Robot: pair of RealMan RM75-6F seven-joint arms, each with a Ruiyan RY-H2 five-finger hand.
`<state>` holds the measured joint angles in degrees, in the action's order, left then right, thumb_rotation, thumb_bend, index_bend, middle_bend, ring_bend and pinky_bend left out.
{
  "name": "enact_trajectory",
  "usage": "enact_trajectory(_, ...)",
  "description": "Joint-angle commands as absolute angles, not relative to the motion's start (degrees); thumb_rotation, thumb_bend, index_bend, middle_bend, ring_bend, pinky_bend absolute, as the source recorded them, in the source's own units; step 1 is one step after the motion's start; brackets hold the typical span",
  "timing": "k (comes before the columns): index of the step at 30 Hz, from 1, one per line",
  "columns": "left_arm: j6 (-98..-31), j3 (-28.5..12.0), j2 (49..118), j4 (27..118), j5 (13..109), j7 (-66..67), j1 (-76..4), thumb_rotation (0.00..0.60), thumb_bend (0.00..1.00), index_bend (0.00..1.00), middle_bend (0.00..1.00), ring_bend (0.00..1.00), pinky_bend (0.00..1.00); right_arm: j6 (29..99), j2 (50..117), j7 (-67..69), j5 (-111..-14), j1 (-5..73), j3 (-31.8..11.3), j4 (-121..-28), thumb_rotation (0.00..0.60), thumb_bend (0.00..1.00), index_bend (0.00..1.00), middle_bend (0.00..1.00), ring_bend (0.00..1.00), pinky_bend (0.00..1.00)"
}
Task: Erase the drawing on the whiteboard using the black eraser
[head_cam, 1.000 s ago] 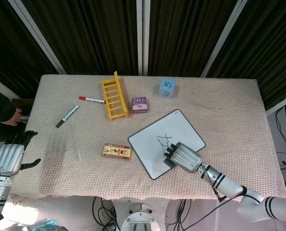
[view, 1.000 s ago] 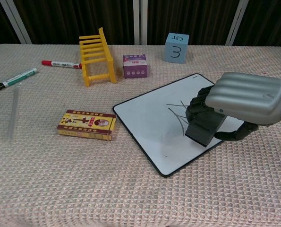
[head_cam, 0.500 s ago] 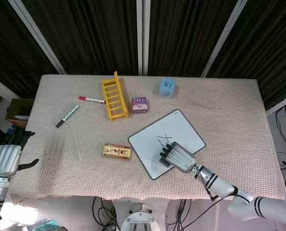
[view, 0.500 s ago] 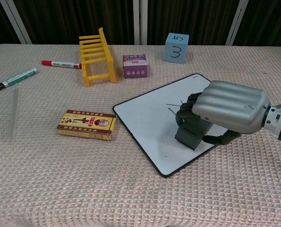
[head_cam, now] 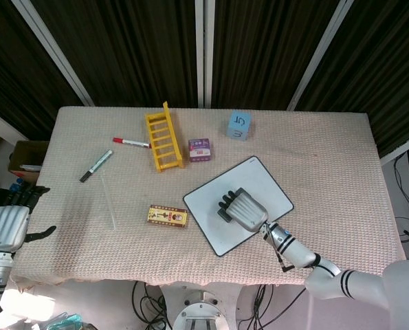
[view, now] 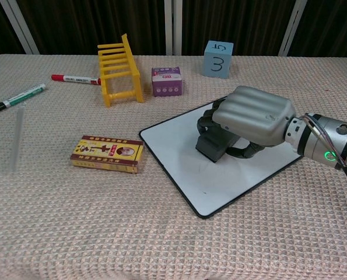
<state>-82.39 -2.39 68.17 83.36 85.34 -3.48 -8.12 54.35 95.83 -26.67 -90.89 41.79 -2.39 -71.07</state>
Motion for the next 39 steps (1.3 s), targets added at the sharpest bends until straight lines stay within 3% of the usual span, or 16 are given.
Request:
enact_trajectory(1, -82.39, -2.49, 68.08, 83.27, 85.30, -3.80, -8.15, 0.562, 0.11, 0.19, 0.18, 0.12, 0.19, 53.61, 99.78, -26.91, -88.96, 43.43, -4.88, -65.62, 0.600, 0.39, 0.97, 0.75, 0.65, 0.75)
enact_trajectory(7, -82.65, -2.51, 67.63, 83.15, 85.49, -4.02, -8.07, 0.559, 0.11, 0.19, 0.18, 0.12, 0.19, 54.52, 104.75, -25.11, -87.48, 45.51, -7.78, -57.30, 0.600, 0.39, 0.97, 0.75, 0.65, 0.75)
enact_trajectory(15, -82.40, -2.35, 67.69, 83.24, 85.62, -3.94, -8.12, 0.561, 0.11, 0.19, 0.18, 0.12, 0.19, 54.47, 104.98, -23.71, -86.59, 45.68, -7.39, -55.13, 0.600, 0.40, 0.97, 0.75, 0.65, 0.75)
enact_trajectory(24, -81.12, -1.75, 68.46, 83.46, 86.01, -3.14, -8.62, 0.562, 0.11, 0.19, 0.18, 0.12, 0.19, 54.85, 98.93, -23.97, -85.33, 43.00, -5.34, -63.11, 0.600, 0.40, 0.97, 0.75, 0.65, 0.75)
enact_trajectory(39, -79.90, -1.29, 69.59, 84.20, 86.71, -1.64, -9.56, 0.562, 0.11, 0.19, 0.18, 0.12, 0.19, 56.24, 84.70, -27.73, -87.73, 37.88, 2.29, -83.45, 0.600, 0.42, 1.00, 0.77, 0.67, 0.77)
